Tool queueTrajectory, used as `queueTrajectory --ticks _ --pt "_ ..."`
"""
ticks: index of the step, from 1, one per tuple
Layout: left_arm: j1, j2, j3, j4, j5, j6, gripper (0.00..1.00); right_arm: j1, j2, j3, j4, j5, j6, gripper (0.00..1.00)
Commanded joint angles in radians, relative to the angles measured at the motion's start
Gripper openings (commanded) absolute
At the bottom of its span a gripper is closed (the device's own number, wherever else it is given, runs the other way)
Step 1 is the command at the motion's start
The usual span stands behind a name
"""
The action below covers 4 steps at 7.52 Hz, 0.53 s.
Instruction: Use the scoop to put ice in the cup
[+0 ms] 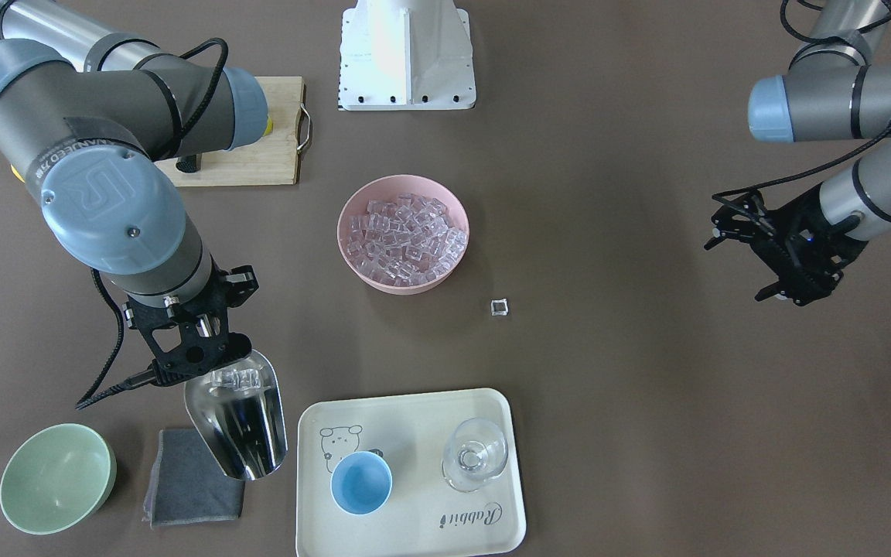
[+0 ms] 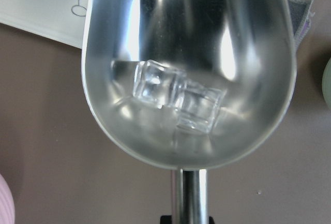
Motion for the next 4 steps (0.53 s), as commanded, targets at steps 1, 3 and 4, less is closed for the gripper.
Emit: queueTrajectory --ticks 1,3,4 --pt "-0.099 0.018 0.000 0.158 0.000 -0.001 0.98 -0.001 0.138 -0.140 -0.050 0.017 -0.007 0.00" --pt "-0.189 0.053 0.001 0.215 0.024 0.004 0.98 -0.021 0.205 -0.228 -0.050 0.040 -0.005 0.00" --pt "-0.229 0.073 0.001 0.226 0.055 0.008 0.98 -0.029 0.215 -0.265 -0.053 0.056 -0.003 0.00"
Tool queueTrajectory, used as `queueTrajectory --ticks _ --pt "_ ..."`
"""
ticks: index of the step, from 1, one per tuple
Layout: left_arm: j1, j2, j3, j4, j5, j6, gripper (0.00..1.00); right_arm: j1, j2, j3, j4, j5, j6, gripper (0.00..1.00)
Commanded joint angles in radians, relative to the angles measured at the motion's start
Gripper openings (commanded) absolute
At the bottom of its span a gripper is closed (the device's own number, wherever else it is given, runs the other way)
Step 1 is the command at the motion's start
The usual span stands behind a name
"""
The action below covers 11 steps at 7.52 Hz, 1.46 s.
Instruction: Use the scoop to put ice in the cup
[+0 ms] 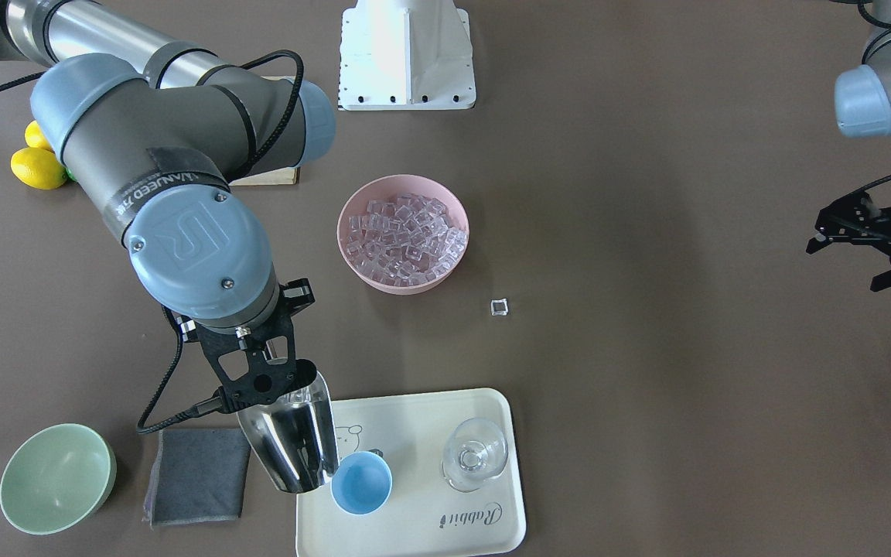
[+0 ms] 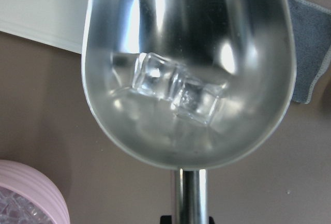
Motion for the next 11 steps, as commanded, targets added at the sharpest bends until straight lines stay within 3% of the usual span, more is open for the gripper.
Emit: queueTrajectory --ticks 1,5,7,11 --pt "-0.095 0.070 0.000 0.040 0.055 0.006 0.98 -0.017 0.051 -0.105 -0.030 0.056 0.000 0.00" --pt "-0.202 0.297 -0.079 -0.034 0.046 -0.003 0.98 -0.017 0.105 -0.119 -0.200 0.103 -0.045 0.00" --pt "-0.269 0.353 -0.076 -0.030 0.046 -0.005 0.98 -0.017 0.151 -0.194 -0.206 0.104 -0.076 0.00" --pt "-0.291 0.353 -0.082 -0.034 0.054 -0.188 0.98 -0.017 0.217 -0.335 -0.202 0.104 -0.156 0.00"
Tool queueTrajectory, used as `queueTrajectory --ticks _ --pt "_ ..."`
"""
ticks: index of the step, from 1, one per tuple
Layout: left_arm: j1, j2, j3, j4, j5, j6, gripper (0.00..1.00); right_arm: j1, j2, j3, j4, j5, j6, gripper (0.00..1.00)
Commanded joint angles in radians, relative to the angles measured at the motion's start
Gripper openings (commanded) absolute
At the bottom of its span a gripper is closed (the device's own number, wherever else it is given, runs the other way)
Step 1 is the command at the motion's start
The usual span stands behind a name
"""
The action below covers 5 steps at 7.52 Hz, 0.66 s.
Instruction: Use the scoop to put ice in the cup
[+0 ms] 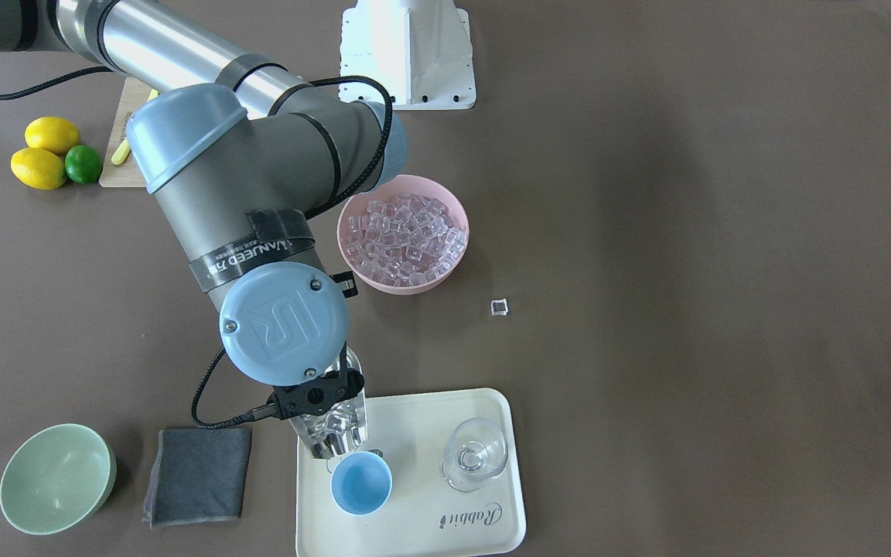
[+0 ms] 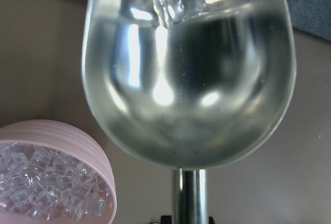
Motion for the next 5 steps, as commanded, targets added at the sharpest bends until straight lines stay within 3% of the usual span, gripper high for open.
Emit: queueTrajectory --ticks 1,5 --pt "-0.003 0.001 -0.009 -0.001 0.007 -0.080 0.97 0.000 0.038 -0.079 0.001 -0.001 -0.041 0.00" --pt "0.006 -0.003 0.039 -0.003 0.001 -0.081 0.97 0.008 0.110 -0.199 0.001 -0.010 -0.090 0.00"
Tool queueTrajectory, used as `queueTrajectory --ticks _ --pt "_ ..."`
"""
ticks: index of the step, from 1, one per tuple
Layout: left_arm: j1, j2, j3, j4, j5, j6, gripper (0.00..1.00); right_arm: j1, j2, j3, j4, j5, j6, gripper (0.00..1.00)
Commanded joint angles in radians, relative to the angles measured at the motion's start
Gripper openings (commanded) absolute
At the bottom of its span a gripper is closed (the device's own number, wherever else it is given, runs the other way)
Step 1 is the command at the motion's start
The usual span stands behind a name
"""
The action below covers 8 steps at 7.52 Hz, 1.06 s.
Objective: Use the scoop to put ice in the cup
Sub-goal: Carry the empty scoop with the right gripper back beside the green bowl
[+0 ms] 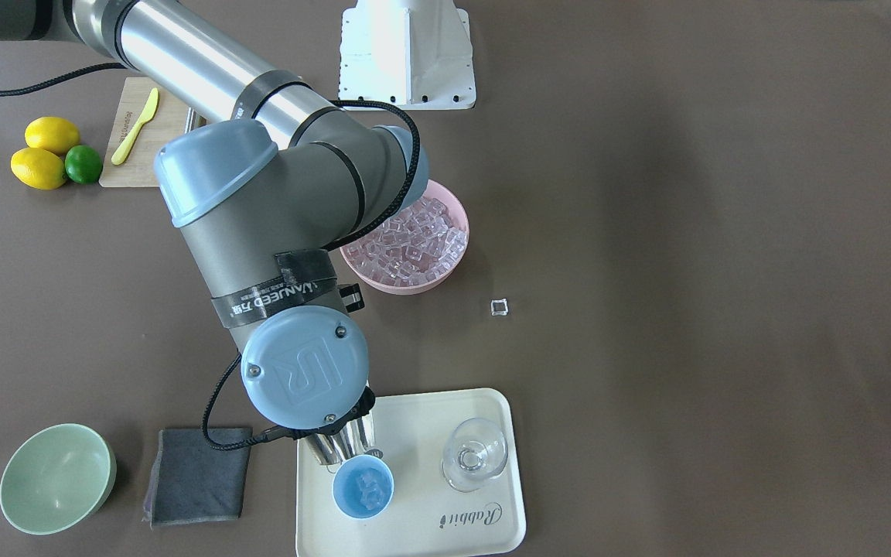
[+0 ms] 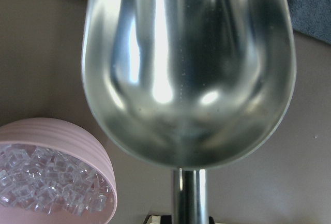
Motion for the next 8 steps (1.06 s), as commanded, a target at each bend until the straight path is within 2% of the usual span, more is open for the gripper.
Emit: queueTrajectory --ticks 1,2,5,7,8 --pt "0.001 -0.004 0.010 0.000 0.000 -0.001 0.97 0.003 0.024 -0.033 0.002 -0.009 -0.017 0.00" --pt "-0.006 -0.013 -0.017 0.003 0.008 -0.003 0.98 0.019 0.011 -0.001 0.002 -0.012 -0.017 0.00" --pt "-0.003 0.001 -0.016 0.003 0.009 0.002 0.98 0.134 -0.173 0.292 -0.001 -0.007 0.029 0.00" --pt "0.000 -0.008 -0.021 -0.008 0.009 0.007 0.98 0.148 -0.398 0.621 -0.001 -0.021 0.130 0.00" --pt "-0.005 -0.008 -0.031 -0.013 0.005 0.007 0.98 0.160 -0.492 0.729 -0.003 -0.044 0.162 0.00"
